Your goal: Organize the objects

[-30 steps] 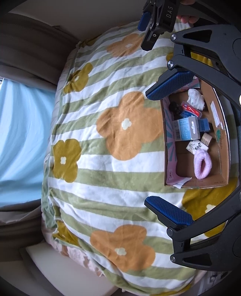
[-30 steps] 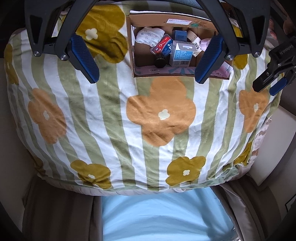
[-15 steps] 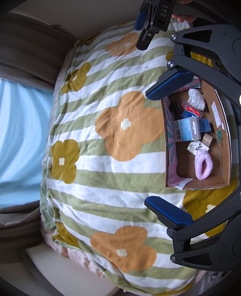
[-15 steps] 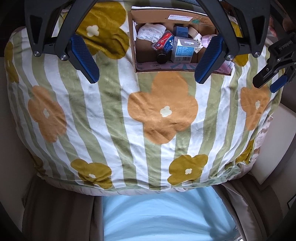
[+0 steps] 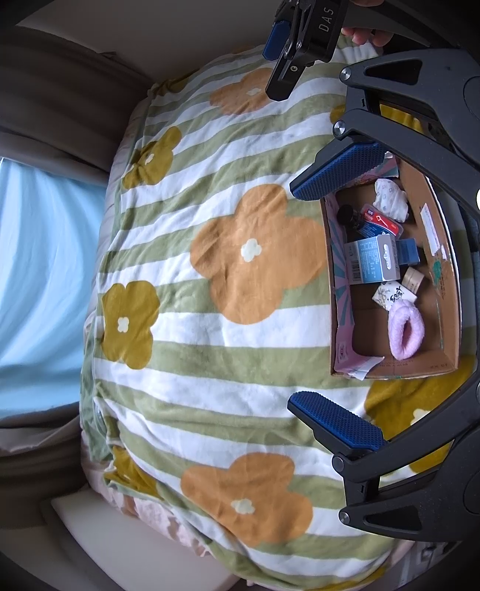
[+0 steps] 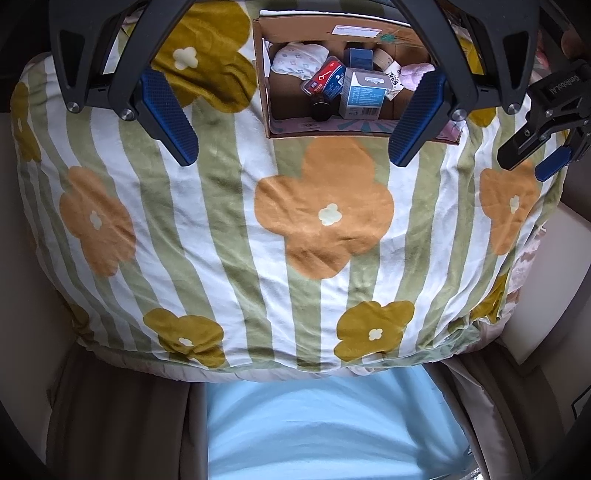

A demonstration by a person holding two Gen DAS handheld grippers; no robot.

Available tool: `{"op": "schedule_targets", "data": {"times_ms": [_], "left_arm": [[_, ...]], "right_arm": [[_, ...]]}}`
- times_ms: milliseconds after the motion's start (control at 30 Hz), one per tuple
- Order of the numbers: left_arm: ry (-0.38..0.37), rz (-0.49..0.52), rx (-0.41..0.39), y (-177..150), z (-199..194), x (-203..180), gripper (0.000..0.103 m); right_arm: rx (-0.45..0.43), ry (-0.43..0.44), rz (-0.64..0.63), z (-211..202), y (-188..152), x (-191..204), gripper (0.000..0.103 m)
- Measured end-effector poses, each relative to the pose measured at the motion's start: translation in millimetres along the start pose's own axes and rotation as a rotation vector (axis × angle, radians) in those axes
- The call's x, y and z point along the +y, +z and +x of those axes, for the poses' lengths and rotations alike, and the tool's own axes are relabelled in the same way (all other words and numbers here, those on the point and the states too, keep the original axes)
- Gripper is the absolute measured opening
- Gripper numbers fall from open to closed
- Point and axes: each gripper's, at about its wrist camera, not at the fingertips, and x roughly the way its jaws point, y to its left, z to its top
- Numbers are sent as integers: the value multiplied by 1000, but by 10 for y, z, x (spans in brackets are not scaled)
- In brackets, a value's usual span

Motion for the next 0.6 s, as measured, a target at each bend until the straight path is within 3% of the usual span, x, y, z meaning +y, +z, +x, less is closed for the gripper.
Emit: {"op": "schedule_targets", "data": {"times_ms": [600], "left_arm": [[-22, 93, 9, -24, -85, -3, 103]], "right_arm": [[-11, -1, -18, -63, 51, 72, 103]]}}
